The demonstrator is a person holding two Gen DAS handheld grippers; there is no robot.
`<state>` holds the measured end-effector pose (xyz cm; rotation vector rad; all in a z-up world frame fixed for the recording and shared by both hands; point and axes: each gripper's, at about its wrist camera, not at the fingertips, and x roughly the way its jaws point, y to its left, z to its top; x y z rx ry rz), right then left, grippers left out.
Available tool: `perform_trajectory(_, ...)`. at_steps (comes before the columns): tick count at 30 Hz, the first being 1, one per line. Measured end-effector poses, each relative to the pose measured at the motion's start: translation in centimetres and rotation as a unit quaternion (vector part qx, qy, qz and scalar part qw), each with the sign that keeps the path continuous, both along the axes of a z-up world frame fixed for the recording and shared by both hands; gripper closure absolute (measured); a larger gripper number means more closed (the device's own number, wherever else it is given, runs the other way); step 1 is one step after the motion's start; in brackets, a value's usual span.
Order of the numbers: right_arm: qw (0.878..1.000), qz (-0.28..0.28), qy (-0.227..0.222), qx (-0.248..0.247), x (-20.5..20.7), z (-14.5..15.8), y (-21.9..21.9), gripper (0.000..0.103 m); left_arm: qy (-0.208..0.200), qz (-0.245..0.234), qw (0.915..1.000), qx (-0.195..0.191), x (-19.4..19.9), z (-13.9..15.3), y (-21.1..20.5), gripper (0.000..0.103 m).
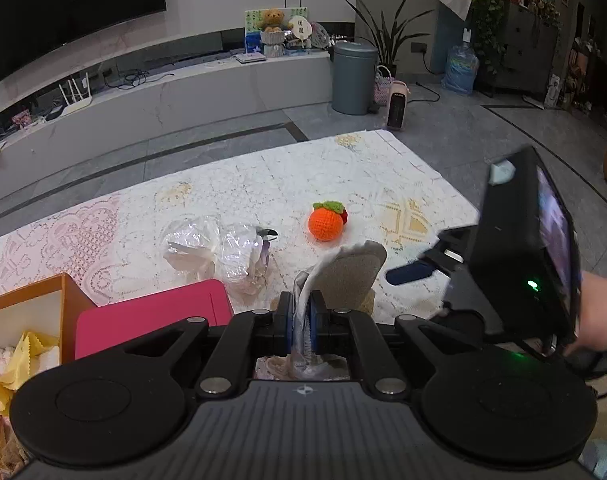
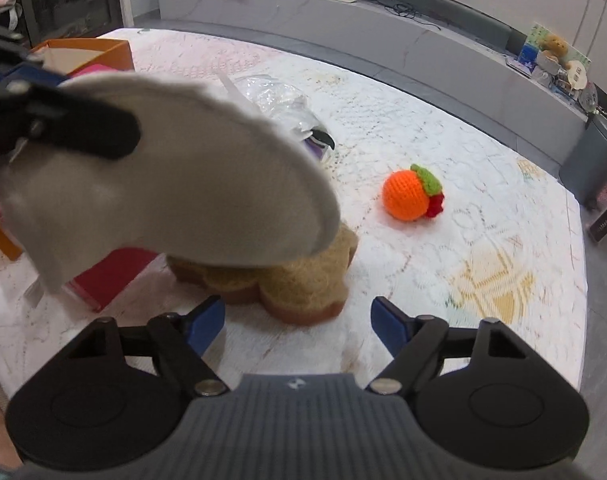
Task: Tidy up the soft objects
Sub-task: 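Grasp the brown coir pad with the right tool while the left tool holds the slipper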
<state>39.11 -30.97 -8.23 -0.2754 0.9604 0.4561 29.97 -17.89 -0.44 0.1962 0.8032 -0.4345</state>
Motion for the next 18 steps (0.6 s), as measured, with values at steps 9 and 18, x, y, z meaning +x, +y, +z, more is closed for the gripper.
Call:
perform_trajectory(9, 0.999, 0.026, 0.019, -0.016, 1.5, -1.0, 1.4, 0.037, 0.013, -0.004, 0.9999, -0.010, 0.1, -0.6, 0.3, 0.094)
perform_trajectory(18, 1.000, -0.008, 0.008, -0.027, 0.5, -0.2, 0.6, 0.056, -0.011, 0.006, 0.9996, -0.026, -1.0, 1.2, 1.2, 0.094)
